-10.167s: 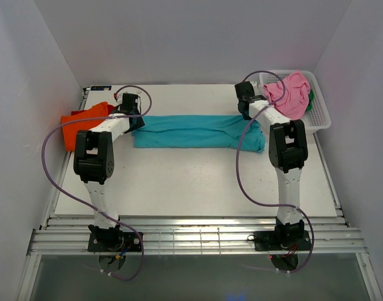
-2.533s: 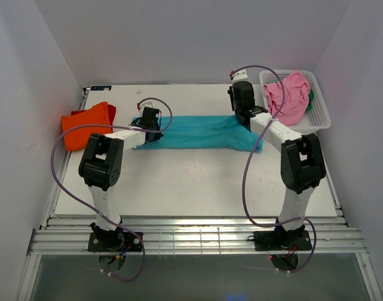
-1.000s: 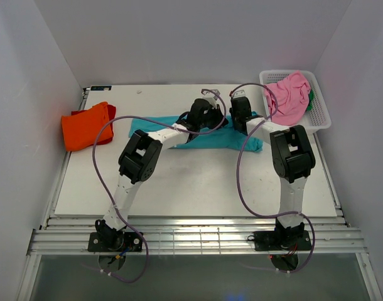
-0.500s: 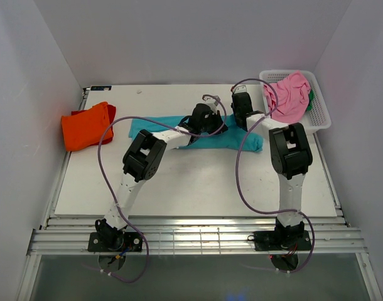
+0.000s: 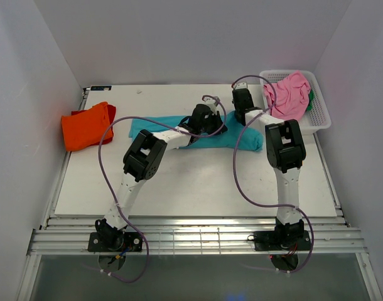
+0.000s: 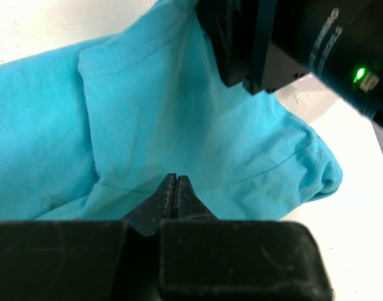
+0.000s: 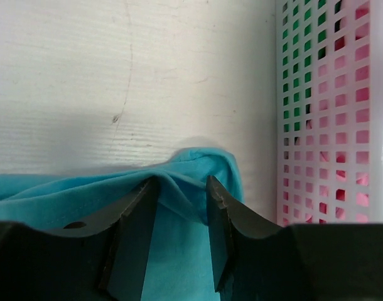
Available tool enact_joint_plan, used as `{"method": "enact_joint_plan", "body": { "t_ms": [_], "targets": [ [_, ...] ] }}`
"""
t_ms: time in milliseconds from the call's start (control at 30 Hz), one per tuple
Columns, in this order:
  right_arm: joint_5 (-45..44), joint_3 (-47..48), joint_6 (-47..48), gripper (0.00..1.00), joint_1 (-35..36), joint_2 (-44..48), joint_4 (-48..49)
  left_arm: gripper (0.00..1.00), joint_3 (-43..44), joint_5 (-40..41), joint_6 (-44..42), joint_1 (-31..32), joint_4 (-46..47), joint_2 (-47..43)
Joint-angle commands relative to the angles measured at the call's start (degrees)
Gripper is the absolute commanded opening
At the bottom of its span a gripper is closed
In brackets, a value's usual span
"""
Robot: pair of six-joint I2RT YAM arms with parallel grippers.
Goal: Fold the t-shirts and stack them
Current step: Fold the other side of the tshirt into a rectangle
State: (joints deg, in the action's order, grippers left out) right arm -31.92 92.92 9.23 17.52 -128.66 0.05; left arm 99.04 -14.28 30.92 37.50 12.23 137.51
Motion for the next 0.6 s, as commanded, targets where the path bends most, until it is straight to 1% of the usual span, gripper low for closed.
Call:
{"method": "enact_joint_plan", "body": {
  "t_ms": [0, 200, 333, 567],
  "targets": [
    [-2.36, 4.97, 1.40, 0.43, -0.91, -0.89, 3.81, 0.03, 0.36, 0.31, -0.33, -0.05, 1.04, -1.46],
    [-6.04, 9.38, 4.12, 0.43, -1.52, -3.44, 7.31, 0.02, -0.60, 0.31, -0.24, -0.14, 1.22, -1.72],
    [-6.57, 9.55, 7.46, 0.43, -1.52, -3.44, 10.40, 0.02, -1.57, 0.57, -0.42, -0.05, 1.13, -2.16],
    [-7.72, 9.47, 9.57, 0.47, -2.40, -2.56, 10.93, 0.02, -4.12, 1.01, -0.33, -0.06, 1.74, -3.13]
  ]
}}
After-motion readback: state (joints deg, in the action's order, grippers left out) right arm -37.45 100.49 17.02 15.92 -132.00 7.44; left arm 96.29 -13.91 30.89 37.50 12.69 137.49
